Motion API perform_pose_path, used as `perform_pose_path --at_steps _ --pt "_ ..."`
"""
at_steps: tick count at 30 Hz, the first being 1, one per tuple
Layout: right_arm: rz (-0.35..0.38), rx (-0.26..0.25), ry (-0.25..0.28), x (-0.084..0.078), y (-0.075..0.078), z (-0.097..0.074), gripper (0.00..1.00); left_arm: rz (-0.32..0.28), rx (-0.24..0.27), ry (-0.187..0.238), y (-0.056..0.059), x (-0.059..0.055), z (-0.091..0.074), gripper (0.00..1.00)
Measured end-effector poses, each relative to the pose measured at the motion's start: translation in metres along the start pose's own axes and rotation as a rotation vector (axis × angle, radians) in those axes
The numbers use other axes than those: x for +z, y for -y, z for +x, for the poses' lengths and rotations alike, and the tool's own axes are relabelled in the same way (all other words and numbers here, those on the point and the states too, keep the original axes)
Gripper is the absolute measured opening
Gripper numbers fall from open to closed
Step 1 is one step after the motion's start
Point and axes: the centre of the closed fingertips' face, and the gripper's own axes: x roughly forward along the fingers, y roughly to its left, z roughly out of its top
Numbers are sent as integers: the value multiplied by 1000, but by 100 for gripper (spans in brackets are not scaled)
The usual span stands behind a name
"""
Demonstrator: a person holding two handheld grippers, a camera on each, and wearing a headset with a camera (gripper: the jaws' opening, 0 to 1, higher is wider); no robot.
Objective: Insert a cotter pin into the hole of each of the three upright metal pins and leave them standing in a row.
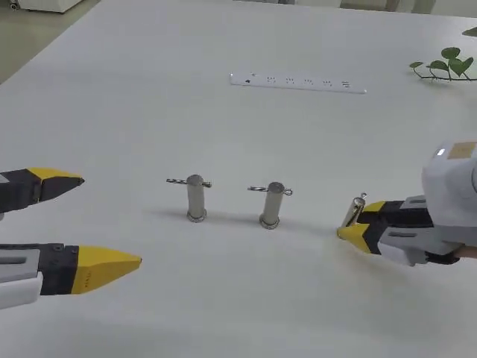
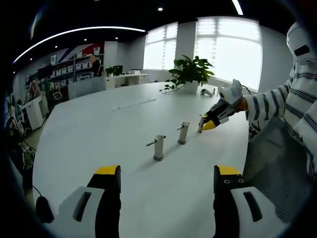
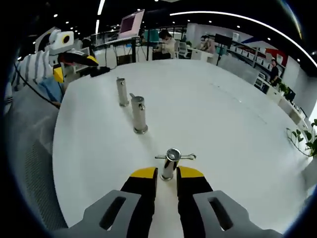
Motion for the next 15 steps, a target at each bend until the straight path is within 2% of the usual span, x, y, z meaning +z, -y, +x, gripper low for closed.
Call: perform_pose_path --at_steps 2,3,5,11,15 --pt "-72 62 27 6 -3 0 18 0 0 0 0 0 0 76" --pt "-77 85 33 7 -5 0 19 -3 0 0 1 -1 1 76" --pt "-107 153 20 5 -9 2 24 -3 1 0 1 -1 1 76" --pt "-131 238 28 5 -9 9 24 -8 7 -6 2 -2 1 76" --pt "-140 270 28 4 -10 12 22 -8 18 -12 0 -3 0 76"
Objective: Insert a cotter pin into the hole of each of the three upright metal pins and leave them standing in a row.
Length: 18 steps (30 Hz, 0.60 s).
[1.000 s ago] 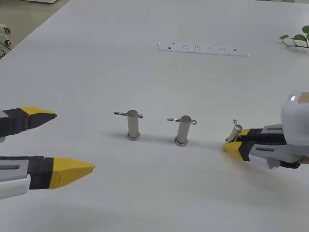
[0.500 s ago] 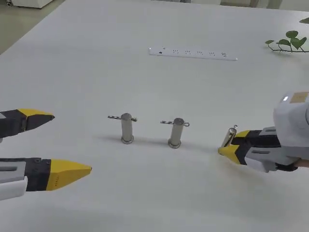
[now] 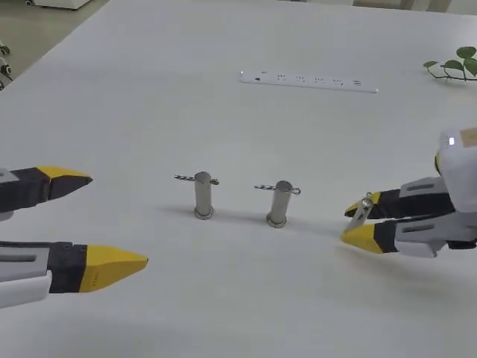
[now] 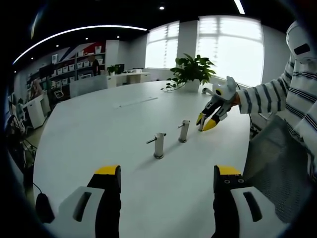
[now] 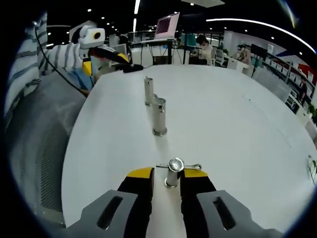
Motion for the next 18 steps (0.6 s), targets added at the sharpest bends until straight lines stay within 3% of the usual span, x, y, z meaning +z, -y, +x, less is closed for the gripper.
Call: perform_pose_path --at_steps 4,9,16,18 --pt "5 -4 -4 0 2 -1 13 -3 8 1 -2 0 -1 76" --pt "13 -19 -8 -1 1 -2 12 -1 3 3 -1 0 -1 76" --pt "122 -111 -8 -3 4 -3 11 21 -13 12 4 5 3 75" --pt "122 -127 -8 -3 3 -3 11 37 -16 18 6 8 5 74"
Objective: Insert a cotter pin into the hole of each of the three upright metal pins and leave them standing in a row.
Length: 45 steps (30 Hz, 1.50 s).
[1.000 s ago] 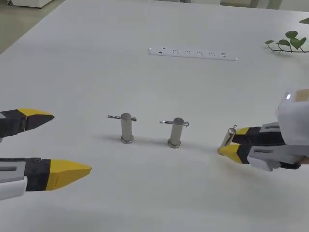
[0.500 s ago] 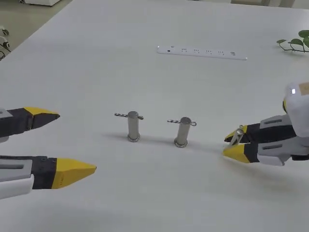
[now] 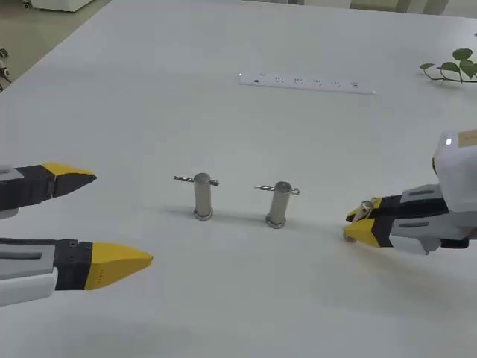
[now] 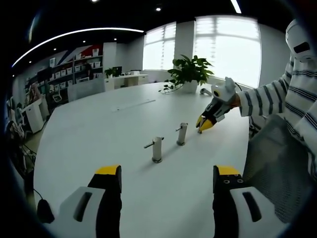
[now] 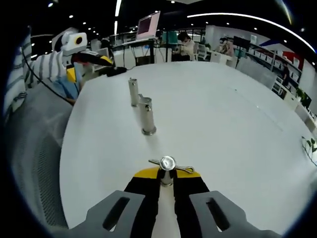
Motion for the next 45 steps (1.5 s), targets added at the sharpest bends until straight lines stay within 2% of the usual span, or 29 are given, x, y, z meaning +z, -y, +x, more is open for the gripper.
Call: perform_pose_path --at_steps 2,6,10,16,18,25,30,37,45 --pt "5 -7 0 0 -1 -1 11 8 -15 10 5 4 3 73" --pt "-15 -9 -6 -2 -5 -2 14 53 -68 38 22 18 17 72" --pt "-14 -12 6 1 -6 -5 18 90 -109 68 37 35 30 72" --pt "-27 -6 -5 -1 -9 -12 24 136 -159 117 57 62 56 69" --pt "-35 -4 -4 -2 -10 -15 24 136 -204 130 69 67 65 67" --pt "-44 -2 -13 -6 -8 -23 29 192 -308 110 101 71 93 64" --pt "-59 -5 -21 -9 -6 -32 29 185 -362 83 115 69 113 62" --pt "-76 -6 -44 -13 -1 -44 30 180 -364 53 122 64 138 58" --pt "-104 -7 -46 -9 3 -56 29 154 -372 26 134 56 159 53"
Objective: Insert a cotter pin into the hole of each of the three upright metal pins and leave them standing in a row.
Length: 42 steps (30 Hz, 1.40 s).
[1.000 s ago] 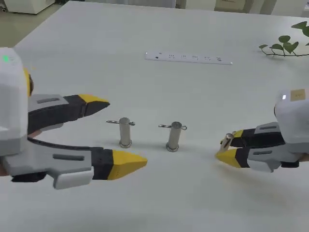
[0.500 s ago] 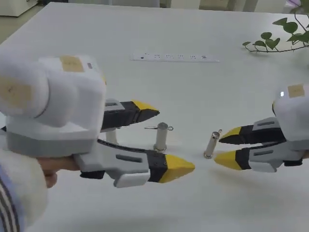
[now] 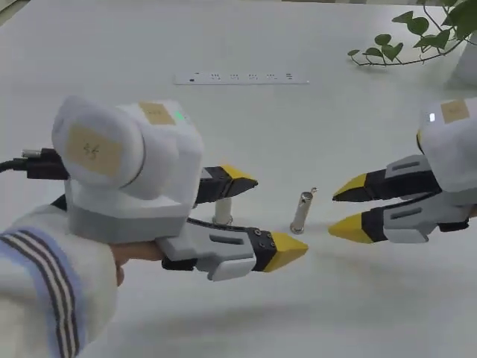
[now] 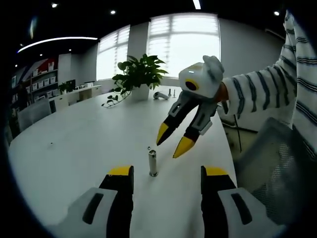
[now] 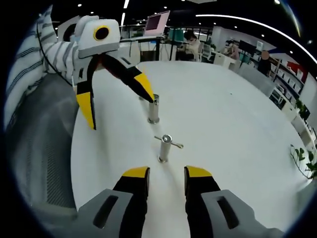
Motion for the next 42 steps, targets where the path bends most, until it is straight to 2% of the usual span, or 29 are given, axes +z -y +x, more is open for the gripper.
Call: perform_pose_path --at_steps 7,11,13,14,15,16,20,25,29,30,32,37,39,42 --pt "-33 -3 -15 1 4 -7 29 -41 -25 -29 6 -12 24 49" --pt "-42 1 -16 2 5 -13 29 -16 -17 -55 7 -19 35 48" --pt "-54 1 -22 1 6 -16 29 1 6 -70 3 -22 39 47" --pt "-57 2 -26 0 6 -17 29 7 26 -79 0 -23 41 47" --pt "-61 0 -30 0 7 -19 29 34 72 -89 -8 -25 43 46" --pt "-63 -2 -32 -1 9 -20 29 44 77 -89 -9 -25 45 44" --pt "-64 -5 -37 -3 11 -24 29 0 89 -73 -11 -24 52 39" --pt "-71 -4 -44 -6 14 -26 29 -34 104 -98 -13 -32 62 28" --pt "-76 7 -47 -7 13 -27 29 -51 145 -109 -20 -36 66 24" --pt "-81 9 -48 -7 13 -27 29 -72 166 -101 -24 -37 68 24" --pt "-82 13 -49 -7 12 -28 30 -131 170 -91 -25 -38 71 24" --pt "-83 11 -55 -6 11 -30 36 -130 195 -73 -29 -35 75 18" --pt "-80 14 -51 -5 9 -30 36 -130 194 -78 -28 -36 77 18" --pt "-79 15 -54 -6 9 -31 37 -113 221 -86 -32 -38 77 15"
